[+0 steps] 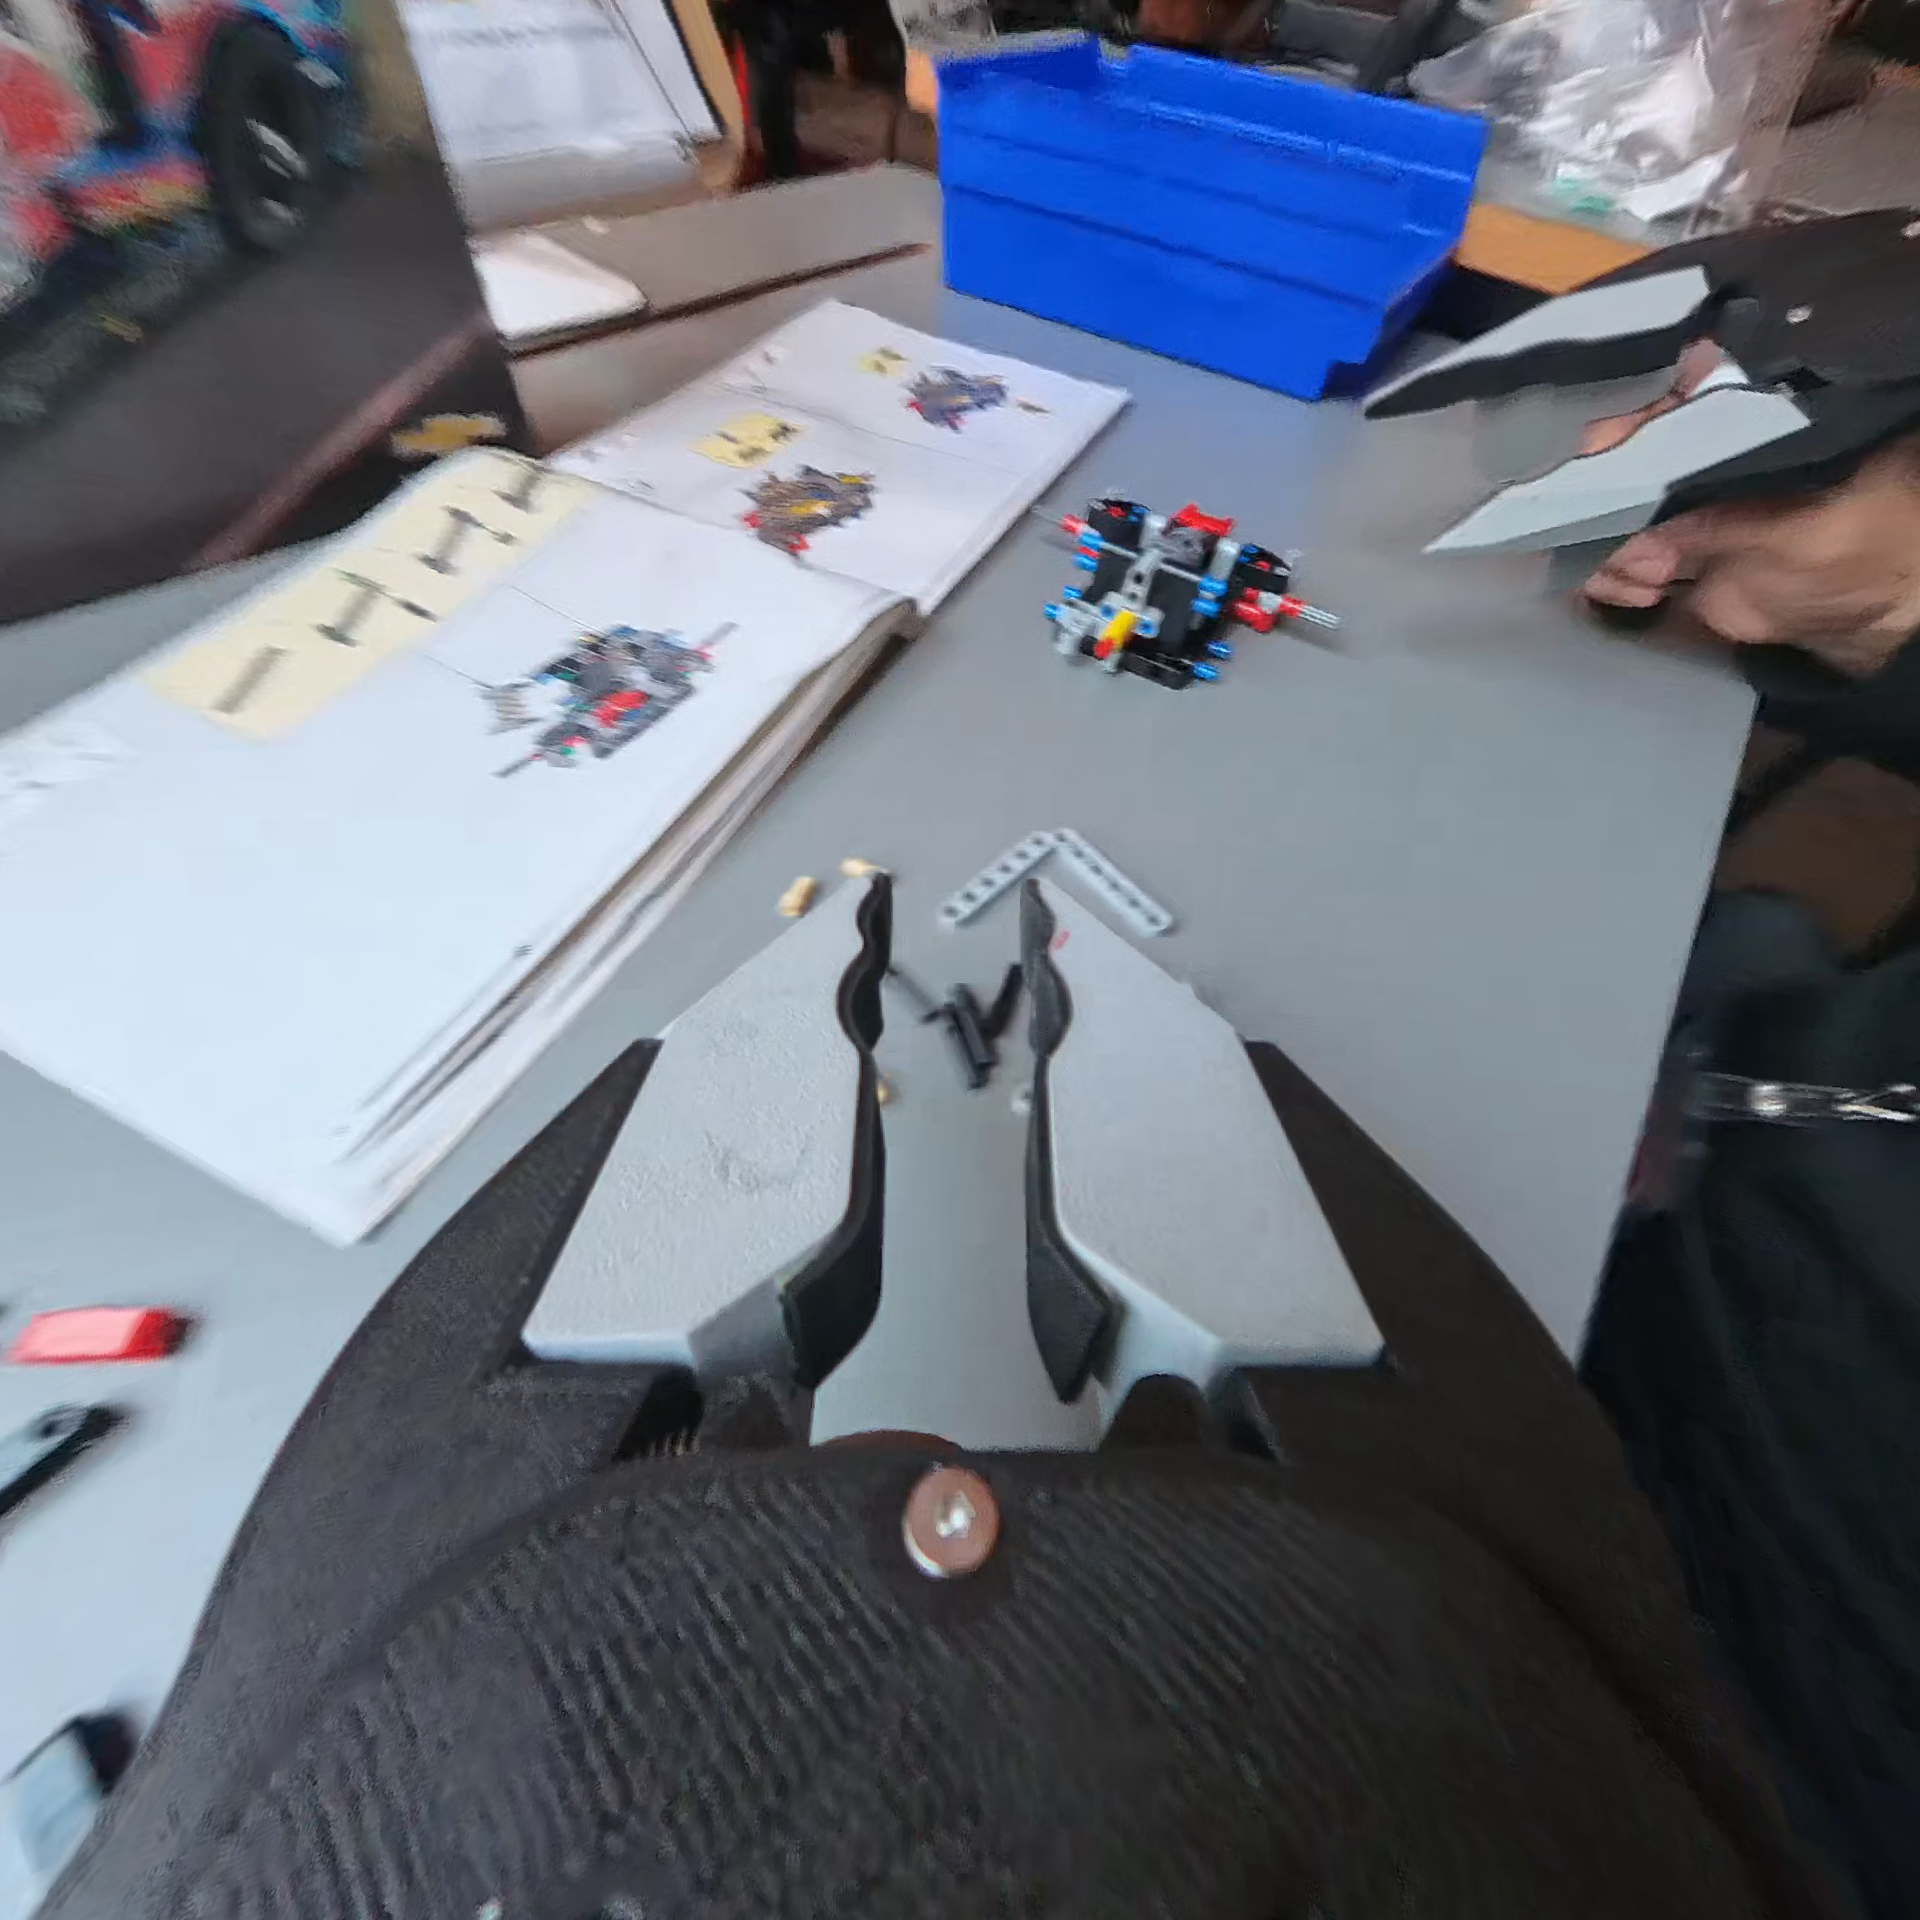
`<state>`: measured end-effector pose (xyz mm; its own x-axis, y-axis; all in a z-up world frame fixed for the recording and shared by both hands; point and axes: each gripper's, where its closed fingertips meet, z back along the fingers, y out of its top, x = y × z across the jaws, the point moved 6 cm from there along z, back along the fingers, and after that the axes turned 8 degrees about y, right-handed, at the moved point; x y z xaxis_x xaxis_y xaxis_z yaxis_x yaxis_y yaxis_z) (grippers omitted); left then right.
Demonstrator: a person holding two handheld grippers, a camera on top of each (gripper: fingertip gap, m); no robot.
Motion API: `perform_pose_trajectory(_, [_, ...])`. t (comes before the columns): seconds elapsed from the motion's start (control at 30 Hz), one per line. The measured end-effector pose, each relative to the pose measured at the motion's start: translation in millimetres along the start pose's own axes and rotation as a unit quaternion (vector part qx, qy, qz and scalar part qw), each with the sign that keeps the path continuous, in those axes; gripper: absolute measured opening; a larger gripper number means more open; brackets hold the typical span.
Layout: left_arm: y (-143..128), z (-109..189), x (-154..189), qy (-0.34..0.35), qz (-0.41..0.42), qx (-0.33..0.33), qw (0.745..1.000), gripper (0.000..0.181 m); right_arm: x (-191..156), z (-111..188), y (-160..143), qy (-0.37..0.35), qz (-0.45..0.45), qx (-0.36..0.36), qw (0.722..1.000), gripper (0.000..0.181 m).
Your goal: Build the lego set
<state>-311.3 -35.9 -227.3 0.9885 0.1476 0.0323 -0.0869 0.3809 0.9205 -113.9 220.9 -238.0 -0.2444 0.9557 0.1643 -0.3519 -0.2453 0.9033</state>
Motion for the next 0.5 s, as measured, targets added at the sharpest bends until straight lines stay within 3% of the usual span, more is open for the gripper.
perform_pose_trajectory(0.13, [0.9, -31.2, 47.7, -0.032, -0.029, -0.145, 0.988, 0.026, -23.3, -14.3, 15.5, 0.063, 0.005, 0.016, 0.998, 0.062])
perform_pose_trajectory(0.23, [-7.5, -56.3, 66.4, -0.053, -0.03, -0.217, 0.974, 0.027, -39.8, -25.2, 25.5, 0.084, 0.028, 0.04, 0.995, 0.057])
perform_pose_trajectory(0.33, [-16.3, -74.1, 70.8, -0.066, -0.019, -0.253, 0.965, 0.022, -52.1, -33.1, 26.5, 0.103, 0.049, 0.04, 0.993, 0.058])
perform_pose_trajectory(0.5, [-13.9, -80.0, 59.3, -0.027, -0.051, -0.264, 0.963, 0.009, -55.8, -31.6, 23.1, 0.136, 0.052, 0.047, 0.988, 0.055])
